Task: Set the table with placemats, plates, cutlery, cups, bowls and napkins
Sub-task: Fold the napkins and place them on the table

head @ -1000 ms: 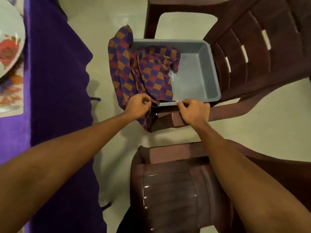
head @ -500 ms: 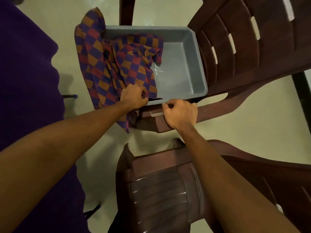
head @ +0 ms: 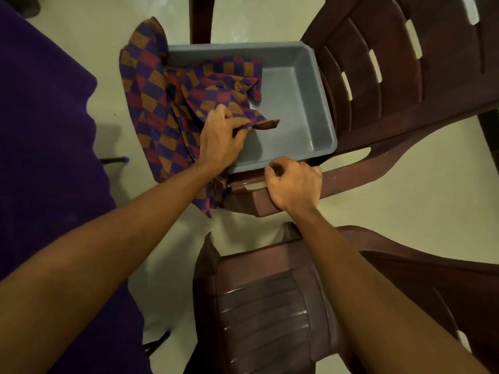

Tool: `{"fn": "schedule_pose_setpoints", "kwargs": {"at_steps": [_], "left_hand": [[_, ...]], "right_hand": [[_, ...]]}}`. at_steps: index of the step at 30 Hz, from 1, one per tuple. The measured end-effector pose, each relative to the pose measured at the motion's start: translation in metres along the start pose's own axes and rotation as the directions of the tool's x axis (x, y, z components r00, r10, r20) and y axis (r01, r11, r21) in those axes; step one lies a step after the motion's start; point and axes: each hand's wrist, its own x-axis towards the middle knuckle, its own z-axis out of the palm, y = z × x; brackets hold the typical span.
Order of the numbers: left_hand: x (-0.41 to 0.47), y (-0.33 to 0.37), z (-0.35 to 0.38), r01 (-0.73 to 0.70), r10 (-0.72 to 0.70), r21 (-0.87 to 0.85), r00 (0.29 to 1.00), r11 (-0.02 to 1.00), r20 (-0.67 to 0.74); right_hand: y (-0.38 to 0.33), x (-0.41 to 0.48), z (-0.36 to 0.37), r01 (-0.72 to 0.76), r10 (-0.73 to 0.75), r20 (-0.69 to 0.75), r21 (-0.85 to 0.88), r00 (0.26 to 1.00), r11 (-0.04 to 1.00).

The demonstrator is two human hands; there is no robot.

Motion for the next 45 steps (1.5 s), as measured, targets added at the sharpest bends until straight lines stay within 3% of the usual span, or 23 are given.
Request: {"fn": "schedule_pose_setpoints", "kwargs": {"at_steps": [3, 6, 9, 14, 15, 17, 19, 20, 24, 27, 28, 29, 32, 35, 37, 39, 40, 41, 45], "left_hand": [[-0.018, 0.009, -0.029, -0.057, 0.047, -0.118, 0.995, 0.991, -0.086], [-0.045, 0.020, -0.058, -0.164, 0.154, -0.147, 0.985, 0.975, -0.075], [-0.072, 0.028, -0.080, -0.268, 0.267, -0.131, 0.963, 0.955, -0.026], [-0.114, 0.050, -0.112, -0.271, 0.260, -0.211, 0.962, 0.939, -0.079], [-0.123, 0.057, -0.119, -0.279, 0.264, -0.217, 0.960, 0.935, -0.097], [-0.140, 0.067, -0.130, -0.297, 0.281, -0.210, 0.954, 0.931, -0.104], [-0.157, 0.074, -0.137, -0.294, 0.286, -0.208, 0.956, 0.933, -0.066], [-0.167, 0.076, -0.139, -0.288, 0.285, -0.214, 0.957, 0.934, -0.044], [-0.214, 0.083, -0.137, -0.252, 0.264, -0.265, 0.965, 0.931, 0.010], [-0.242, 0.085, -0.132, -0.248, 0.271, -0.271, 0.961, 0.930, 0.053], [-0.248, 0.085, -0.131, -0.234, 0.263, -0.262, 0.961, 0.936, 0.082], [-0.251, 0.083, -0.129, -0.218, 0.252, -0.249, 0.961, 0.944, 0.112], [-0.259, 0.080, -0.126, -0.199, 0.243, -0.222, 0.952, 0.954, 0.187], [-0.262, 0.084, -0.124, -0.213, 0.263, -0.207, 0.931, 0.955, 0.255], [-0.263, 0.088, -0.122, -0.236, 0.285, -0.197, 0.918, 0.952, 0.276], [-0.263, 0.088, -0.121, -0.252, 0.301, -0.192, 0.907, 0.948, 0.295], [-0.262, 0.088, -0.121, -0.251, 0.302, -0.195, 0.902, 0.948, 0.307], [-0.260, 0.087, -0.120, -0.242, 0.299, -0.202, 0.897, 0.949, 0.325], [-0.253, 0.076, -0.120, -0.032, 0.179, -0.325, 0.883, 0.945, 0.434]], "right_hand": [[-0.001, -0.003, -0.003, -0.016, 0.018, -0.013, 0.117, 1.000, 0.993], [0.000, -0.009, -0.005, -0.024, 0.035, -0.039, 0.256, 0.999, 0.966], [0.001, -0.009, -0.006, 0.039, -0.024, -0.056, 0.276, 0.998, 0.960], [0.008, -0.008, -0.008, 0.140, -0.126, -0.068, 0.254, 0.990, 0.957], [0.006, -0.010, -0.012, 0.122, -0.106, -0.066, 0.314, 0.992, 0.941], [-0.007, -0.020, -0.027, -0.084, 0.150, -0.052, 0.630, 0.987, 0.772], [-0.011, -0.029, -0.036, -0.217, 0.354, -0.020, 0.757, 0.935, 0.617], [-0.013, -0.035, -0.039, -0.247, 0.398, -0.022, 0.753, 0.917, 0.609], [-0.015, -0.067, -0.053, -0.215, 0.344, 0.039, 0.844, 0.938, 0.492], [-0.018, -0.077, -0.067, -0.245, 0.384, 0.190, 0.964, 0.904, 0.101], [-0.018, -0.080, -0.070, -0.259, 0.380, 0.233, 0.966, 0.895, 0.016], [-0.018, -0.082, -0.070, -0.278, 0.372, 0.268, 0.960, 0.889, -0.028], [-0.018, -0.093, -0.072, -0.356, 0.346, 0.327, 0.934, 0.879, 0.022], [-0.017, -0.099, -0.074, -0.377, 0.340, 0.378, 0.923, 0.861, -0.073], [-0.015, -0.098, -0.077, -0.372, 0.324, 0.417, 0.908, 0.849, -0.191], [-0.014, -0.098, -0.083, -0.361, 0.288, 0.480, 0.851, 0.829, -0.381], [-0.015, -0.098, -0.087, -0.359, 0.270, 0.491, 0.835, 0.828, -0.417], [-0.017, -0.097, -0.089, -0.364, 0.256, 0.482, 0.843, 0.838, -0.396], [-0.024, -0.086, -0.097, -0.365, 0.233, 0.379, 0.925, 0.895, -0.103]]}}
